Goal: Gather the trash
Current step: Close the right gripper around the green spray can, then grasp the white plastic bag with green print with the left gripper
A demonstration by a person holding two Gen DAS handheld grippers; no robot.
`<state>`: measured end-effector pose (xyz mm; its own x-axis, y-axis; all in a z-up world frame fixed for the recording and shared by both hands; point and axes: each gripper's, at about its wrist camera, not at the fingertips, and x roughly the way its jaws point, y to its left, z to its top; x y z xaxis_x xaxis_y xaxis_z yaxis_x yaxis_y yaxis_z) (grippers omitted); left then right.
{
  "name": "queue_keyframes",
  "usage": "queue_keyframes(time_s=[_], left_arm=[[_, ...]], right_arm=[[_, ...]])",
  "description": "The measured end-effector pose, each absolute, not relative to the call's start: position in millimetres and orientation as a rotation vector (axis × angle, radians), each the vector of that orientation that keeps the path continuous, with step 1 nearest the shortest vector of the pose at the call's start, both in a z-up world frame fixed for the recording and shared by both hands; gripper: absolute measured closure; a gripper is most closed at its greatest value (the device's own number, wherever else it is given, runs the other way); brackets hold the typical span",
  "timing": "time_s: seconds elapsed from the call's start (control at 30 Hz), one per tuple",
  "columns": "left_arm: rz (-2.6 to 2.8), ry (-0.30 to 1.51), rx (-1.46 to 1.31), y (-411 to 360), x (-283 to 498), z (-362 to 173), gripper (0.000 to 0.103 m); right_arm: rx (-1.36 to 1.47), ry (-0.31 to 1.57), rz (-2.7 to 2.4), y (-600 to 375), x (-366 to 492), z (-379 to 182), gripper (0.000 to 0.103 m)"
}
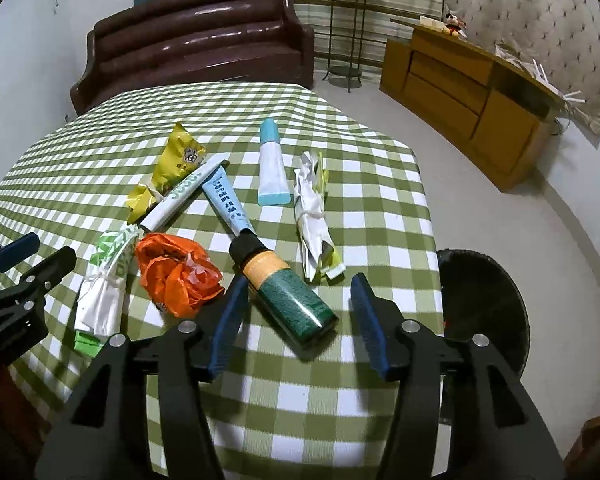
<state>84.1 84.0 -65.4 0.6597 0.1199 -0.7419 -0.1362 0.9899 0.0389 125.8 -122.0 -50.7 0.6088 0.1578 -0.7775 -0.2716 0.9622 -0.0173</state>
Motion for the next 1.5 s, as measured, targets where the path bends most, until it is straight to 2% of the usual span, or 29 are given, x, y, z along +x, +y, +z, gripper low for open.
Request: queue_keyframes(time_s=[0.07,0.13,0.2,0.3,0.4,0.53,0.57,0.67,0.83,1.23,1.43,1.47,1.5], left_arm=[[0.145,0.838,-0.019,82.6,84.2,-65.2,0.039],[0.144,0.840,-0.017,82.3,83.3,-65.8,0.039],[0.145,0.842,-0.018,81.6,83.8,-66.0,0.039],[0.145,0.842,-0.015,82.0,82.8,-66.0,0.039],[0.144,0.844,-0.013,78.6,84.5,-66.1,0.039],[0.145,0.843,-0.011,77.0,84.6,-65.8,0.037],[0.145,0.843,-0.011,76.8,84.7,-65.9,0.037],[0.142,0.844,-0.009,74.2,85.1,-65.2,0.035],[0.137,0.842,0.000,68.6,84.5,-62.6,0.034],[0.093,0.819,0.003,39.6,83.1,-49.4,0.030],[0.065,0.845,0.034,18.4,92.1,-60.0,0.030],[0.061,0.851,0.035,15.7,93.5,-62.1,0.031],[0.057,0.858,0.039,13.7,94.8,-65.4,0.036]], right_arm=[[-0.146,0.893,0.266,-119.5,126.2,-52.1,0.057],[-0.151,0.906,0.279,-116.7,123.6,-53.6,0.069],[-0.147,0.922,0.292,-113.8,119.2,-55.8,0.073],[-0.146,0.913,0.296,-111.1,114.6,-55.1,0.072],[-0.129,0.889,0.267,-112.7,116.9,-53.8,0.055],[-0.119,0.887,0.265,-114.0,125.9,-52.9,0.055],[-0.123,0.889,0.266,-113.6,128.4,-53.7,0.056],[-0.120,0.905,0.292,-110.2,132.2,-57.4,0.073],[-0.107,0.887,0.295,-112.7,126.9,-54.9,0.080],[-0.041,0.838,0.263,-148.3,100.7,-42.1,0.080],[-0.040,0.812,0.231,-165.5,91.0,-36.0,0.080],[-0.042,0.811,0.227,-167.2,90.0,-36.2,0.080],[-0.042,0.810,0.222,-169.3,88.9,-37.2,0.080]])
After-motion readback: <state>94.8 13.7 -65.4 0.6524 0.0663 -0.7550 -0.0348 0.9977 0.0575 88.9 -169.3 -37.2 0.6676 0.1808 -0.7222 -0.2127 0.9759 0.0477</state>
